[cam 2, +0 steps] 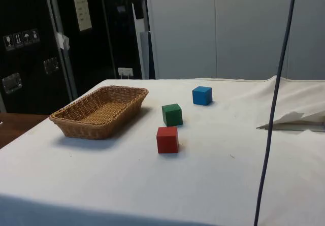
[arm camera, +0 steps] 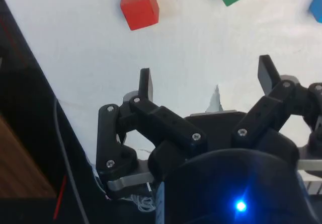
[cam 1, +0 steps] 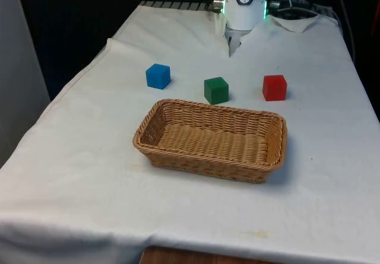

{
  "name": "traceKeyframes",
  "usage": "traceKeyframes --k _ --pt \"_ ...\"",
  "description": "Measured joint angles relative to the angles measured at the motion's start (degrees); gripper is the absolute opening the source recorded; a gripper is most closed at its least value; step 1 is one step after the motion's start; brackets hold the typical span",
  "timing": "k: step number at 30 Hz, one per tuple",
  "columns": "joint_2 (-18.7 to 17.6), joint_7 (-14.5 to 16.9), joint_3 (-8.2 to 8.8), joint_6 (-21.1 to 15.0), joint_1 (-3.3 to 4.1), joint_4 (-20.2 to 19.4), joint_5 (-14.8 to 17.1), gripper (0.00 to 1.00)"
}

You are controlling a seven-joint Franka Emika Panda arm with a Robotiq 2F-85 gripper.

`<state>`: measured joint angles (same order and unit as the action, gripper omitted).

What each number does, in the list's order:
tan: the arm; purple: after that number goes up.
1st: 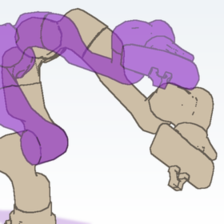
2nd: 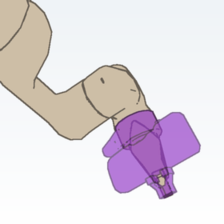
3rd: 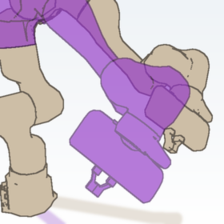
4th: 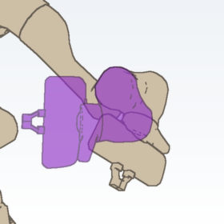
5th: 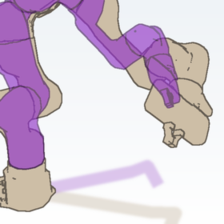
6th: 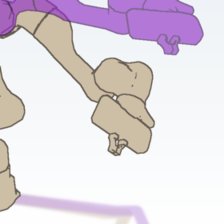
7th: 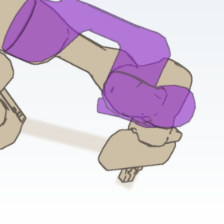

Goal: Pick up exactly two blocks and place them into the basket.

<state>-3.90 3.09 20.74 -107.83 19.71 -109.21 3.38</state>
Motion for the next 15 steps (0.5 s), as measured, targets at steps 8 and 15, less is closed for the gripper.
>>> traceKeyframes --k 8,15 --pt "0.29 0.06 0.23 -2.86 -0.17 -3.90 0.34 1.00" --pt "2.52 0.29 0.34 -7.73 -0.29 -10.26 0.11 1.00"
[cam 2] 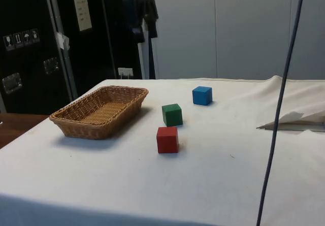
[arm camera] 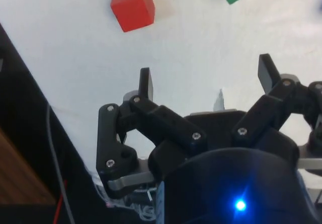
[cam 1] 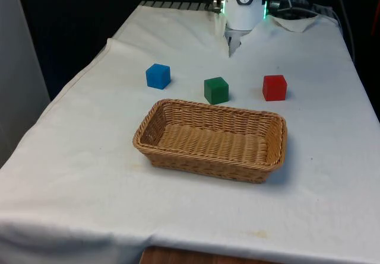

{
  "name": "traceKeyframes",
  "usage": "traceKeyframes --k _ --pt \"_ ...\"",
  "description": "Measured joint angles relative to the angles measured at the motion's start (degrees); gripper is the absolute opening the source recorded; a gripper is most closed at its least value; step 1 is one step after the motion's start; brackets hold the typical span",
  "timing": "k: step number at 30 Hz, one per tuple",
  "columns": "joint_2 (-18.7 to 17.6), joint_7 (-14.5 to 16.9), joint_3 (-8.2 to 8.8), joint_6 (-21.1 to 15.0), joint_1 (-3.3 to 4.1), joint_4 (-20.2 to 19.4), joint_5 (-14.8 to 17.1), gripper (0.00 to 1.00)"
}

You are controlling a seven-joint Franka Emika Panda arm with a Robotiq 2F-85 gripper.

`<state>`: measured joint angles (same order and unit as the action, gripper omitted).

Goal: Pick up exactly two blocks and place them into the basket.

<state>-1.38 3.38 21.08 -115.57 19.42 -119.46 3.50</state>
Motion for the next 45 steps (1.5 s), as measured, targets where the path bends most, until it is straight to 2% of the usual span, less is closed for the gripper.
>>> traceKeyframes --k 3,5,12,17,21,29,33,38,42,45 --pt "1.49 0.23 0.17 -2.64 0.00 -3.32 -0.34 1.00" --pt "1.49 0.23 0.17 -2.64 0.00 -3.32 -0.34 1.00" --pt "2.75 1.72 0.97 -8.48 -0.06 -9.05 -0.40 1.00" --pt "2.75 2.52 1.38 -11.00 -0.11 -11.12 -0.34 1.00" --pt "1.95 3.38 1.95 -14.44 -0.11 -13.24 -0.34 1.00" --pt "0.00 4.35 2.75 -18.33 -0.17 -14.78 -0.34 1.00" --pt "-0.86 4.47 2.81 -19.82 -0.17 -15.30 -0.34 1.00" --pt "-2.86 4.64 2.92 -23.55 -0.17 -16.56 -0.34 1.00" --pt "-3.61 4.70 2.92 -24.75 -0.17 -17.02 -0.29 1.00" --pt "-5.21 4.76 2.81 -27.56 -0.17 -17.88 -0.23 1.00"
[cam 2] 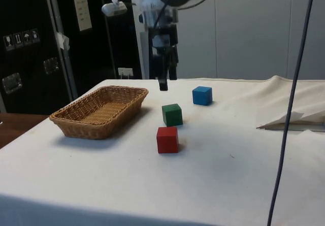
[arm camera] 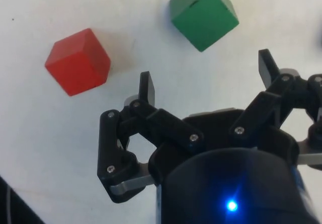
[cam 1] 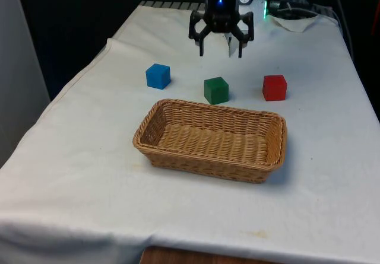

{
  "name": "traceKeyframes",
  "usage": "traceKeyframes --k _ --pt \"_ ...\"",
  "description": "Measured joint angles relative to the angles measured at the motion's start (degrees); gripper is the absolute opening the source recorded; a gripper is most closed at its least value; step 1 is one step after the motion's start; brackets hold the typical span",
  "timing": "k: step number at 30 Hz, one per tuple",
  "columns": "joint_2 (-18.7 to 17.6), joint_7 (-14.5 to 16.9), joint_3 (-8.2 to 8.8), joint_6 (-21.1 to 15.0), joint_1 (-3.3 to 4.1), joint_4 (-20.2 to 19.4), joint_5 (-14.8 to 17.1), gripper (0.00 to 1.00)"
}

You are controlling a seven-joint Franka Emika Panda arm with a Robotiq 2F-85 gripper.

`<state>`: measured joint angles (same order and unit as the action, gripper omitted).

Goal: Pick up exactly two blocks and place them into the basket.

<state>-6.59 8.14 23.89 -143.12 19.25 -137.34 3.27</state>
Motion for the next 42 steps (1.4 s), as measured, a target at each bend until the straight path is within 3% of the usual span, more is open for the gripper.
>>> traceKeyframes --k 18,29,42 --pt "-6.88 0.11 -0.46 -10.37 0.00 -2.23 0.17 1.00" --pt "-7.39 0.11 -0.52 -10.43 0.00 -2.35 0.23 1.00" --pt "-11.29 0.46 -1.03 -12.32 0.00 -1.89 1.83 1.00"
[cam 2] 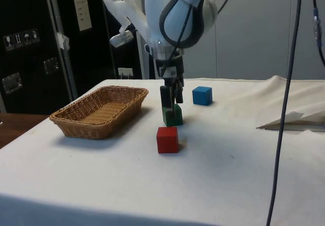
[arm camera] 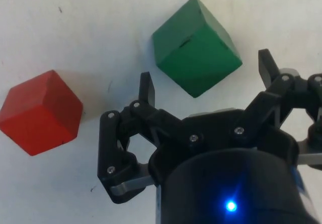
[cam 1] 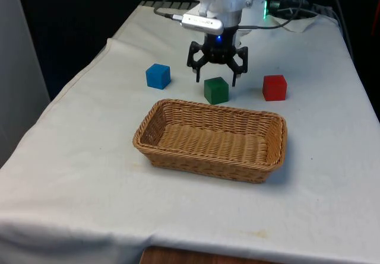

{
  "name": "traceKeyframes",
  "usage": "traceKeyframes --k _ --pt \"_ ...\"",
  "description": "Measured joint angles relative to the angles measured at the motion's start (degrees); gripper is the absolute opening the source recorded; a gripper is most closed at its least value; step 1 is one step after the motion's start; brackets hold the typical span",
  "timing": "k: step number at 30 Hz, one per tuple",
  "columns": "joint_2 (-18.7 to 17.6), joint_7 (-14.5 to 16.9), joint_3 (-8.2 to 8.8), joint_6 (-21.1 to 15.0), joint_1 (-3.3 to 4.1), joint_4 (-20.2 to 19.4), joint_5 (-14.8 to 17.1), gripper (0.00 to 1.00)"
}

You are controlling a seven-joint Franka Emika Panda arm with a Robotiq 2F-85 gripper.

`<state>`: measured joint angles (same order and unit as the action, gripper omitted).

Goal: Pick up exactly two blocks and place them into the basket.

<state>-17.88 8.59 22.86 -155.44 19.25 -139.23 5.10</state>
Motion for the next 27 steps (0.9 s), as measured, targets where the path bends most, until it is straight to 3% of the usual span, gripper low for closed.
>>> traceKeyframes --k 11,27 --pt "-1.89 -0.29 0.00 -0.97 0.00 1.09 0.00 1.00" --pt "-1.95 -0.29 0.06 -0.97 0.00 1.38 0.00 1.00"
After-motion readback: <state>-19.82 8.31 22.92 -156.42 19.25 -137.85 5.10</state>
